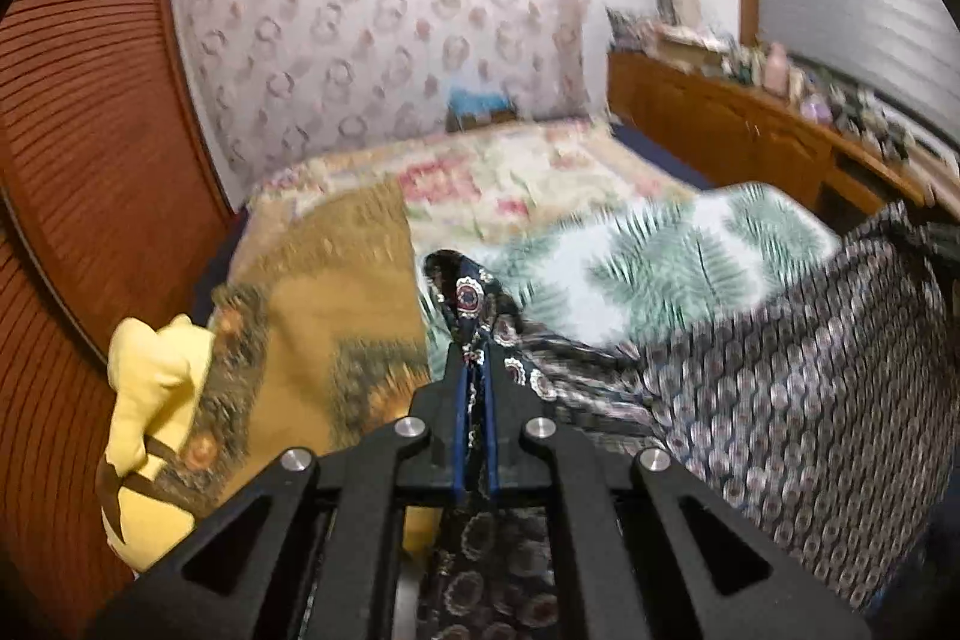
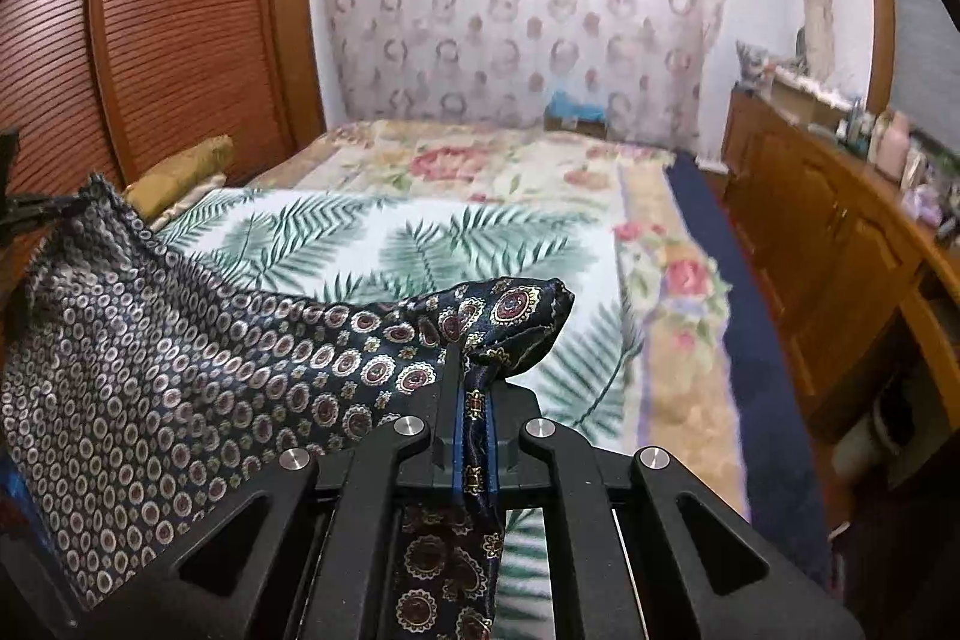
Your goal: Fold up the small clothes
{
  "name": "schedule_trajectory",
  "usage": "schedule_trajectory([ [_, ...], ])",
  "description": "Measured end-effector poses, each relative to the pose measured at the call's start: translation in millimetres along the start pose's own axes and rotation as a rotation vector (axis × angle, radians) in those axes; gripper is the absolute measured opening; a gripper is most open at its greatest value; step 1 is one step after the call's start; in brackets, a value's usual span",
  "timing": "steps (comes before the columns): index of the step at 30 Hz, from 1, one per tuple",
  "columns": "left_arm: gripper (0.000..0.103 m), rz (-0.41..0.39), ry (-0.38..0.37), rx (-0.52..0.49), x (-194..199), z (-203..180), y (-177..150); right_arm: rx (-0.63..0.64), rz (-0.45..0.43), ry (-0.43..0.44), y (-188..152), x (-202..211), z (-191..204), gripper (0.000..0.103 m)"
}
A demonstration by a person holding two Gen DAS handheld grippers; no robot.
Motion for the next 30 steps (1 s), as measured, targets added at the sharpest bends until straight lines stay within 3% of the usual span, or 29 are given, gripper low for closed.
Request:
schedule_trajectory([
  [8, 0.001, -0.049, 0.049, 0.085, -20, 23, 37, 0.050, -0.012, -0.129, 61, -24, -24, 0.001],
  [15, 0.002, 0.056, 0.058, 0.102, -74, 30, 41, 0.030, 0.069, -0.193, 83, -75, -51, 0.002],
  [17, 0.005, 0.082, 0.030, 0.097, -81, 27, 37, 0.013, 0.125, -0.180, 78, -89, -51, 0.008],
  [18, 0.007, 0.095, 0.012, 0.094, -82, 26, 35, 0.003, 0.138, -0.185, 74, -91, -51, 0.018],
  [20, 0.013, 0.102, 0.011, 0.080, -77, 24, 27, 0.003, 0.138, -0.170, 66, -90, -47, 0.042],
  [21, 0.015, 0.104, 0.010, 0.074, -73, 22, 24, 0.003, 0.138, -0.166, 63, -88, -47, 0.060],
  [22, 0.018, 0.112, 0.003, 0.064, -67, 22, 18, 0.003, 0.137, -0.171, 57, -83, -45, 0.064],
  [30, 0.020, 0.123, -0.025, 0.047, -15, 14, -35, -0.068, 0.162, -0.145, -4, -36, -32, 0.064],
])
Point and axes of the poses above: each gripper's, at about its wrist camera, not at the fingertips, and x roughly against the way its jaws point, z to its left, y to its top, the point moved 2 cm from there along -x, roughly the way its jaws point, and after that the axes turned 8 degrees about y, right-handed, at the moved point
